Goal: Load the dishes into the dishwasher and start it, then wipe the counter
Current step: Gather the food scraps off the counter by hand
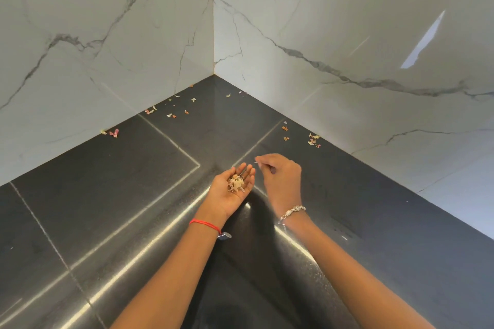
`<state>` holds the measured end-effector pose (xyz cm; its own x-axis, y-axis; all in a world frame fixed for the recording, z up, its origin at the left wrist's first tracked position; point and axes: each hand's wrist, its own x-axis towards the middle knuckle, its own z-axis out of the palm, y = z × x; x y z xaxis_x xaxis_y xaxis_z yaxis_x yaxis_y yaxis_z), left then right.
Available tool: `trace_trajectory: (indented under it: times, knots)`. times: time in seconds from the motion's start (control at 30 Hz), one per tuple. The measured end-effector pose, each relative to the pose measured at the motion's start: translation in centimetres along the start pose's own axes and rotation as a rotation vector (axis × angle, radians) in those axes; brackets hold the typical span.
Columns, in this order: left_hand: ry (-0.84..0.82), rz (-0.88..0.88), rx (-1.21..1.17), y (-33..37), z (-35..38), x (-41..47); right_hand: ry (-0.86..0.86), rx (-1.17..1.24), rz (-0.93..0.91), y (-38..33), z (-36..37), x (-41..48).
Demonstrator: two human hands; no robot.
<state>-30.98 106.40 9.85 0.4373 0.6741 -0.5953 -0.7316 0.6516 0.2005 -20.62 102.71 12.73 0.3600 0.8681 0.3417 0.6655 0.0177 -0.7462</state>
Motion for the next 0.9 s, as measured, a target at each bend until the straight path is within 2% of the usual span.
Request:
trace_trajectory:
  times: [0.13, 0.17, 0.27, 0.33, 0.4, 0.5, 0.57, 0.73, 0.9]
  knots:
    - [-0.061, -0.035, -0.053, -0.8, 1.6, 0.8, -0.236, 0.049, -0.024, -1.3, 1.3, -1.0]
    - [-0.067, -0.036, -0.066, -0.9, 1.9, 1.2, -0.238, 0.065, -0.022, -1.2, 1.4, -0.8]
    - [-0.045, -0.011, -0.062, -0.5, 2.5, 2.9, -0.071, 0.142, -0.023, -0.3, 0.4, 1.1]
    - [-0.016, -0.002, -0.025, -0.1, 2.7, 3.9, -0.01, 0.101, 0.033, 1.3, -0.8, 3.2]
    - [-0.033, -0.008, 0.012, 0.5, 2.8, 4.4, -0.03, -0.025, 0.117, 3.9, -1.8, 5.5]
    - [-0.049, -0.004, 0.053, 1.2, 2.9, 5.0, -0.147, -0.287, 0.236, 9.1, -2.5, 8.5]
    - [-0.057, 0.002, 0.071, 1.5, 3.0, 5.2, -0.194, -0.374, 0.278, 11.4, -2.5, 9.7]
    - [-0.077, 0.015, 0.084, 2.2, 2.9, 5.8, -0.168, -0.457, 0.237, 12.3, 0.0, 9.3]
    - [-0.077, 0.028, 0.084, 2.9, 2.8, 5.8, -0.213, -0.253, 0.112, 10.9, 1.8, 9.3]
